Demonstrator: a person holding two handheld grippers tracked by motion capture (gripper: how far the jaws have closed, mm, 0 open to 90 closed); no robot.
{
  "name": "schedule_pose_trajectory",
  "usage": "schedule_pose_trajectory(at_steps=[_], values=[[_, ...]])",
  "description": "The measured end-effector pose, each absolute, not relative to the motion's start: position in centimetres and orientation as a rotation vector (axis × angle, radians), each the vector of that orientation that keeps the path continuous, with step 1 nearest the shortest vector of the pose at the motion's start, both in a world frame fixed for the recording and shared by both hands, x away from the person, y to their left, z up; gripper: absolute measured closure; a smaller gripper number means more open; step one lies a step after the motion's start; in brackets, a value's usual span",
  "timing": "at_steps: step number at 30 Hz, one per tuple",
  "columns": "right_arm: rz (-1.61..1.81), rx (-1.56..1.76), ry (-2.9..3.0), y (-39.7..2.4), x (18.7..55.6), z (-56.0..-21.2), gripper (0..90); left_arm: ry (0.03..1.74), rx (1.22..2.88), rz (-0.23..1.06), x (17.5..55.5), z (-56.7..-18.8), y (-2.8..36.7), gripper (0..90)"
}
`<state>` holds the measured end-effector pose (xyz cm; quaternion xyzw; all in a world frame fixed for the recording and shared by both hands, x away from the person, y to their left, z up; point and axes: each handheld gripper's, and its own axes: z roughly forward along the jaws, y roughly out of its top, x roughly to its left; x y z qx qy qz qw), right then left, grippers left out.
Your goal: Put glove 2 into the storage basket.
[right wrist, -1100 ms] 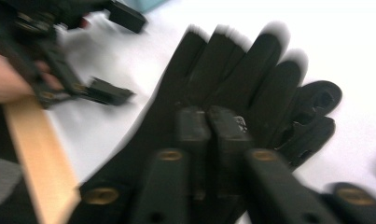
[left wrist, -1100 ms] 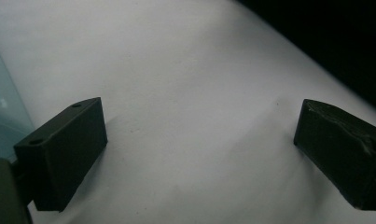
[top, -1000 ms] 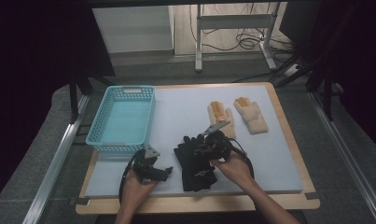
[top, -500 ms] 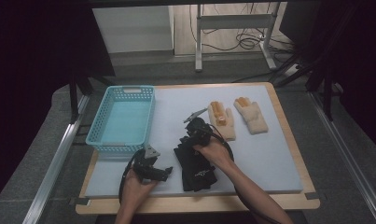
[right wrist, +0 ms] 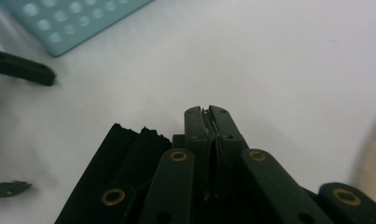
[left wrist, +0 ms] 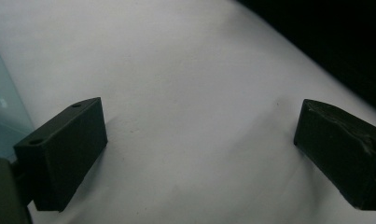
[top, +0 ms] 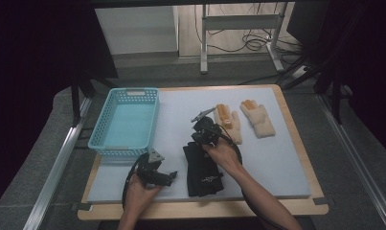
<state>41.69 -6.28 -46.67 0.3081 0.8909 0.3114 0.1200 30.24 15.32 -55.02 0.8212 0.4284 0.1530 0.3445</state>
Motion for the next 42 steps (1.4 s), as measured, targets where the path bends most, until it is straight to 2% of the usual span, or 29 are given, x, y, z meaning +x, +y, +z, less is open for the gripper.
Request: schedule_pose_trajectory(at_steps=[2,3,4,5,10,16,21,23,25,29,30,31,32,35,42], values=[[0.898,0.944,2.579,-7.2,42.1,-46.5,84.8,1.113,2.131,0.398,30.2,-55.0,15.3,3.0],[0.884,0.992,2.565,-8.1,42.7,-46.9,80.2,1.115,2.131,0.398,30.2,-55.0,15.3,3.0],[0.884,0.992,2.565,-8.1,42.7,-46.9,80.2,1.115,2.131,0.398,30.2,-55.0,15.3,3.0],[0.905,1.033,2.565,-8.9,43.3,-47.7,66.9,1.113,2.134,0.399,30.2,-55.0,15.3,3.1],[0.955,1.007,2.588,-10.0,43.1,-48.1,64.8,1.110,2.138,0.399,30.3,-55.0,15.3,3.1],[1.046,0.861,2.659,-11.7,38.9,-46.3,69.4,1.112,2.135,0.399,30.2,-55.0,15.3,3.0],[1.083,0.791,2.707,-12.7,36.4,-46.0,68.8,1.117,2.128,0.399,30.2,-55.0,15.3,3.0],[1.089,0.761,2.723,-13.0,35.2,-46.2,65.6,1.117,2.127,0.399,30.2,-55.0,15.3,3.1],[1.075,0.741,2.747,-13.0,34.3,-47.1,56.8,1.117,2.128,0.399,30.2,-55.0,15.3,3.1],[1.058,0.749,2.779,-12.8,34.3,-48.7,53.4,1.120,2.125,0.398,30.2,-55.0,15.3,3.1],[1.043,0.751,2.788,-12.6,34.3,-49.3,53.8,1.119,2.124,0.399,30.2,-55.0,15.3,3.1],[1.020,0.750,2.795,-12.4,34.5,-50.3,65.6,1.118,2.128,0.398,30.2,-55.0,15.3,3.1],[1.020,0.750,2.795,-12.4,34.5,-50.3,65.6,1.118,2.128,0.398,30.2,-55.0,15.3,3.1],[1.040,0.747,2.804,-12.1,34.5,-51.2,86.4,1.114,2.132,0.399,30.2,-55.0,15.3,3.1],[1.006,0.722,2.778,-11.6,34.0,-49.9,89.2,1.120,2.125,0.399,30.2,-55.0,15.3,3.1]])
